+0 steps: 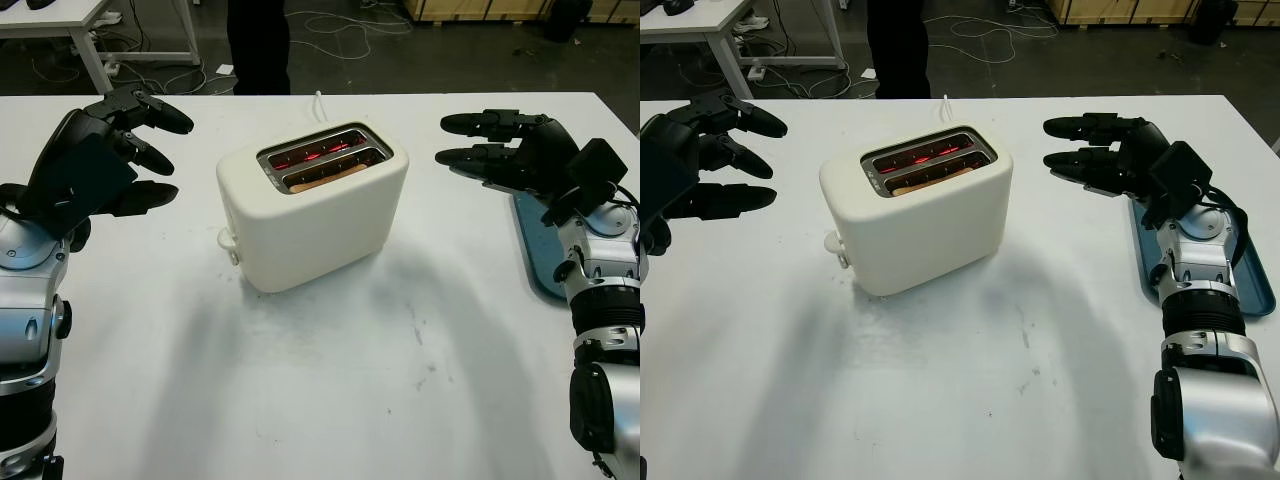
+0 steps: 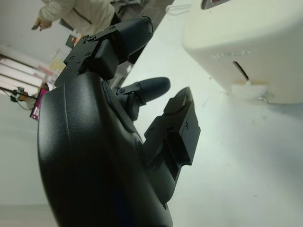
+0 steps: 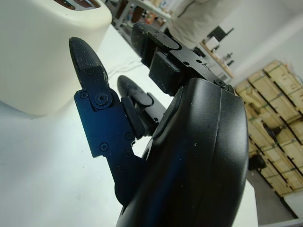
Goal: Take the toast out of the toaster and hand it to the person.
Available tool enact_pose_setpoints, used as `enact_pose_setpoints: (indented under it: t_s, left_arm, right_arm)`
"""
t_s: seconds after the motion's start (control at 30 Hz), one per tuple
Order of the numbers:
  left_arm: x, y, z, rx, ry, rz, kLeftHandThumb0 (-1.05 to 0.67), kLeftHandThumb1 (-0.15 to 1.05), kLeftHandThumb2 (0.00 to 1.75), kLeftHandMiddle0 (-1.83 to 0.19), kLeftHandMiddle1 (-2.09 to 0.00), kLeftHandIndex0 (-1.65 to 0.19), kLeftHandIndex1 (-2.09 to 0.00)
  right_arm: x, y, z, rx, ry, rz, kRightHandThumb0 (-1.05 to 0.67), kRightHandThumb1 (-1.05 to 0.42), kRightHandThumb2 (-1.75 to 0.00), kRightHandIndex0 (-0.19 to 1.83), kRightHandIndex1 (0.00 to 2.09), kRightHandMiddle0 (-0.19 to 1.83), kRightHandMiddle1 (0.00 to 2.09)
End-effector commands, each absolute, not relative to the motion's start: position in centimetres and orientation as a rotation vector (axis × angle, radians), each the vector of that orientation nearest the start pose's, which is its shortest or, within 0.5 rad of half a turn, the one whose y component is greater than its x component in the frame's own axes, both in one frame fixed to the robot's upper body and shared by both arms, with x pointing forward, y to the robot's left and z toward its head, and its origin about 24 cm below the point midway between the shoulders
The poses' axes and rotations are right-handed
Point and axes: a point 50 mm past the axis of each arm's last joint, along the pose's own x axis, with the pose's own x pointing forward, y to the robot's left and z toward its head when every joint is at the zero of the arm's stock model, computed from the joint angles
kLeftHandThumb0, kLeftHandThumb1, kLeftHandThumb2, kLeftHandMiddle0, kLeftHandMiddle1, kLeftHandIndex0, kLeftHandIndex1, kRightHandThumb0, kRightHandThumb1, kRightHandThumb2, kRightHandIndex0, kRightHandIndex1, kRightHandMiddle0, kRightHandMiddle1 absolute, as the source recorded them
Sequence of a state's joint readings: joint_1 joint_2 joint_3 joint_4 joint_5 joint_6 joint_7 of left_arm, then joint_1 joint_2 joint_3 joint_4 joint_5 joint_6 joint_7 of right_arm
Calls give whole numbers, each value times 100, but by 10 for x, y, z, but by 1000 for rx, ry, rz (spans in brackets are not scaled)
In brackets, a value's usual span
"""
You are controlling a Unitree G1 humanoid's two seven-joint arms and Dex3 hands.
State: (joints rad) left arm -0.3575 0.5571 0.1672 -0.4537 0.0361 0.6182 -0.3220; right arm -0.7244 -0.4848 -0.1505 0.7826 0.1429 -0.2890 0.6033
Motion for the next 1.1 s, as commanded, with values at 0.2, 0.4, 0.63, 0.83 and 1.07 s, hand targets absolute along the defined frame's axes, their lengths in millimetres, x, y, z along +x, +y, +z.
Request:
enact_pose_setpoints:
  t_s: [0.2,0.4,0.63,0.83,1.07]
  left_arm:
    - [275,221,216,560,-172,-89,48,92,23,-34,-145,-29,-116]
    - [276,221,216,562,-170,-87,49,92,23,-35,-146,-29,-116]
    - [276,220,217,565,-168,-89,47,92,24,-36,-146,-29,-116]
    - [277,220,217,566,-174,-90,49,92,23,-36,-147,-30,-116]
    - [277,221,217,568,-177,-88,48,92,22,-37,-148,-30,-117]
  right_arm:
    - [364,-245,153,-304,-245,369,-50,-76,0,99,0,87,0]
    - [364,-245,154,-303,-240,369,-49,-75,0,99,0,87,0]
    - [364,-245,155,-313,-237,370,-50,-76,0,99,0,87,0]
    - [364,-246,155,-310,-237,368,-51,-75,0,99,0,87,0]
    - [365,-244,155,-303,-239,370,-49,-75,0,98,0,87,0]
